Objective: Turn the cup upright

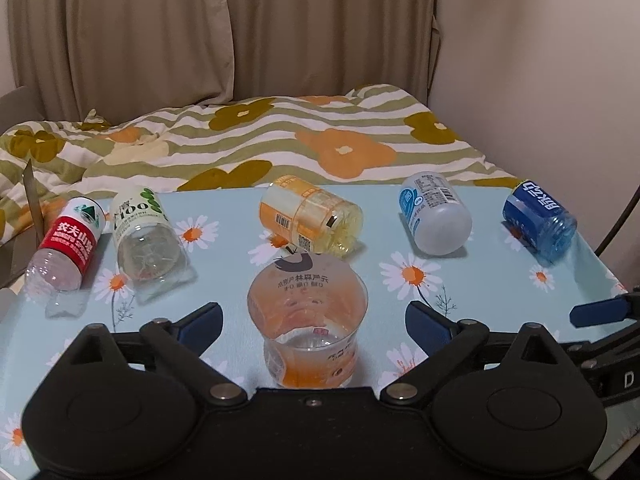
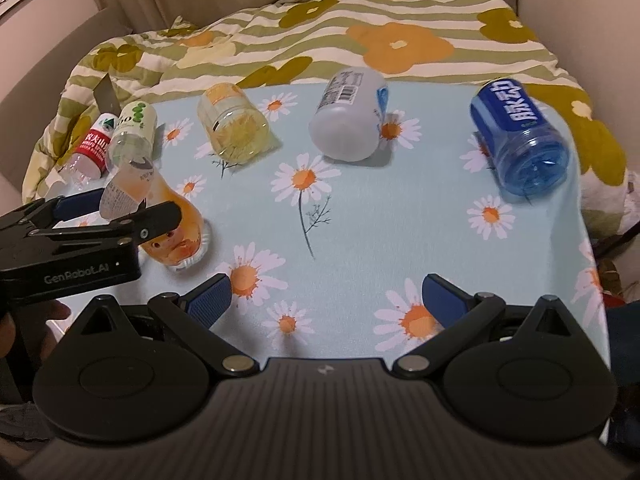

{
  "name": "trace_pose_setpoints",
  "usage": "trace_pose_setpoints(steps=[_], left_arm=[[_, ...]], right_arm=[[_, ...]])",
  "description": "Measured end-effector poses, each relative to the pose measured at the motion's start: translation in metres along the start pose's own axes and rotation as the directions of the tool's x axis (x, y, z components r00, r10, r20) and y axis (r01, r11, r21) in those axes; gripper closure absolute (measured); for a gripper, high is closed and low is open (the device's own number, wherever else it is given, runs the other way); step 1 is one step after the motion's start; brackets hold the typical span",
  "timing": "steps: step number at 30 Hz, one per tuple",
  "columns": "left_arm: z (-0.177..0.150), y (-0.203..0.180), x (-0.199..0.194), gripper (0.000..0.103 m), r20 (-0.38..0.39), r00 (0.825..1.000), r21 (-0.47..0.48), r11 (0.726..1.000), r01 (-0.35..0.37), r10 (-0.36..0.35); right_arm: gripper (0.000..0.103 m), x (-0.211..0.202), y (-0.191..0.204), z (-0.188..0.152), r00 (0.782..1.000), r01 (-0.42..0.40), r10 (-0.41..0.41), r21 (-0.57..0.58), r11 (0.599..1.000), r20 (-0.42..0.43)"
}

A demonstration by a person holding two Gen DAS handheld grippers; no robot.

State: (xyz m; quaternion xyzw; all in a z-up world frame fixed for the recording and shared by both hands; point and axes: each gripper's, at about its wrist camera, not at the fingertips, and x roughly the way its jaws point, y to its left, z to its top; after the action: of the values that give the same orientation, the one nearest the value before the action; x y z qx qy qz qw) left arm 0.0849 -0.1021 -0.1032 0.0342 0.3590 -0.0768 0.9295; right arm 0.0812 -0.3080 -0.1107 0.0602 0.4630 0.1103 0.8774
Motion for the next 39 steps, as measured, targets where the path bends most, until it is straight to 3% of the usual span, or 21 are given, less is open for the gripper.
trace_pose_setpoints(steps=[8,15,20,26,39], left_arm=[[0.015,0.014,-0.037,0.0,-0.007,1.0,-0.002,1.0,-0.001,0.001],[0.031,0.04,-0.079,0.0,-0.049,0.999,-0.031,0.999,0.017,-0.018],[0.03,0.06,-0.1,0.0,-0.096,0.995,-0.05,0.999,0.003,-0.008],[0.02,0.071,-0.119,0.0,-0.084,0.996,-0.021,0.999,-0.033,0.031],[0.008,0.082,-0.134,0.0,-0.052,0.998,-0.005,1.0,-0.025,0.025]], right_arm=[[0.0,-0.03,0.017,0.008,0.996,0.079,-0.079,0.007,0.997,0.049],[0.0,-0.071,0.052,0.011,0.977,0.185,-0.181,-0.027,0.982,0.11],[0.0,-0.089,0.07,0.008,0.961,0.258,-0.257,0.005,0.966,0.098],[0.0,-0.099,0.081,-0.003,0.951,0.293,-0.295,0.035,0.955,0.095],[0.0,-0.105,0.1,-0.012,0.941,0.316,-0.319,0.042,0.948,0.113]])
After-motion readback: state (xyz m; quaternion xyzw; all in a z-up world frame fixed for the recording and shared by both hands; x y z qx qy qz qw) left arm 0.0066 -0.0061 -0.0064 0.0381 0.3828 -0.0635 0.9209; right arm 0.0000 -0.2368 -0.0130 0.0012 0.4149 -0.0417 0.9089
